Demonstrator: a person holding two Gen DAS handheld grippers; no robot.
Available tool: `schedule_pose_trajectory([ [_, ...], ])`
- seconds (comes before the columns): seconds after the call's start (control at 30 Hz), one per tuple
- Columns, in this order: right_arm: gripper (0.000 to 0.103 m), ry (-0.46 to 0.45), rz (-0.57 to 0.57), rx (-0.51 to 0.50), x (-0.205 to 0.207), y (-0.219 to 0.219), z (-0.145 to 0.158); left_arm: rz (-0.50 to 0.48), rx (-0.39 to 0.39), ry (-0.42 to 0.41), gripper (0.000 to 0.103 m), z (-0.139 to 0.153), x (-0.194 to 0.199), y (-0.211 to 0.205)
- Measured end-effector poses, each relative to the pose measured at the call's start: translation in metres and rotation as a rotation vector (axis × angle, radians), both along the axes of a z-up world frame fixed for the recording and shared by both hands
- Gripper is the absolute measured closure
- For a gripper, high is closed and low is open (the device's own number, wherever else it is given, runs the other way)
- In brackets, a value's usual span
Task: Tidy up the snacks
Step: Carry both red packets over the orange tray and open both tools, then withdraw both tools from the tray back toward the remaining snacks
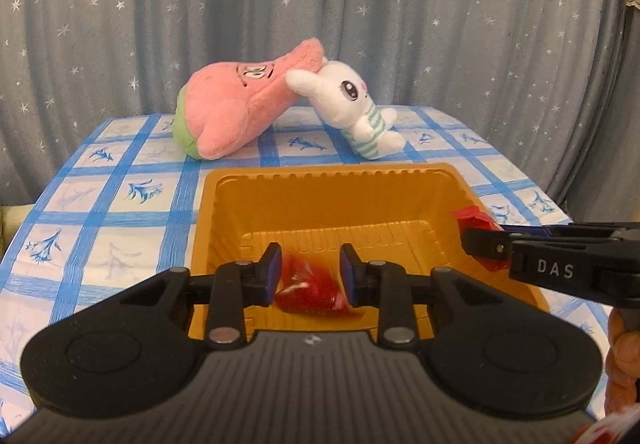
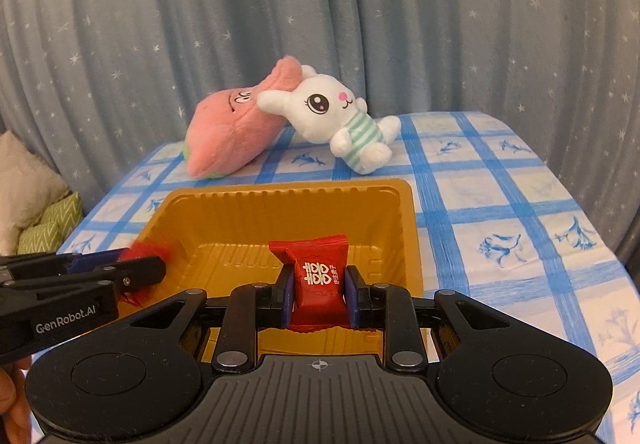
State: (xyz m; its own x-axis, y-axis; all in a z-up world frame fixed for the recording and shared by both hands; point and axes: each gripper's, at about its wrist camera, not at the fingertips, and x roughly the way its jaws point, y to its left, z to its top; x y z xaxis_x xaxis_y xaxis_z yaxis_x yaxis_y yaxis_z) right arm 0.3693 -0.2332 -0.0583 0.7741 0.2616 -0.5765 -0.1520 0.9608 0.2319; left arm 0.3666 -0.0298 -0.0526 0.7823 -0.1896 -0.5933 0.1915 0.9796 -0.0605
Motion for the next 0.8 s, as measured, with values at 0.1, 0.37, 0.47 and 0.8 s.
schedule_pose_trajectory([
  [0.1, 0.077, 0.013, 0.010, 0.010, 0.003, 0.003, -0.002, 0.009, 0.009, 0.011, 0.072, -0.001, 0.000, 0.005],
  [0.37, 0.077, 0.020, 0.019, 0.024, 0.002, 0.008, -0.004, 0.043, 0.000, 0.016, 0.070, 0.000, -0.002, 0.020],
  [0.47, 0.077, 0.010, 0.026, 0.033, 0.001, 0.009, -0.003, 0.032, 0.006, 0.016, 0.069, 0.000, -0.004, 0.020],
  [0.8, 0.043, -0.010, 0.001, 0.082, 0.003, 0.003, 0.001, 0.024, 0.005, 0.025, 0.060, -0.001, -0.006, 0.021],
])
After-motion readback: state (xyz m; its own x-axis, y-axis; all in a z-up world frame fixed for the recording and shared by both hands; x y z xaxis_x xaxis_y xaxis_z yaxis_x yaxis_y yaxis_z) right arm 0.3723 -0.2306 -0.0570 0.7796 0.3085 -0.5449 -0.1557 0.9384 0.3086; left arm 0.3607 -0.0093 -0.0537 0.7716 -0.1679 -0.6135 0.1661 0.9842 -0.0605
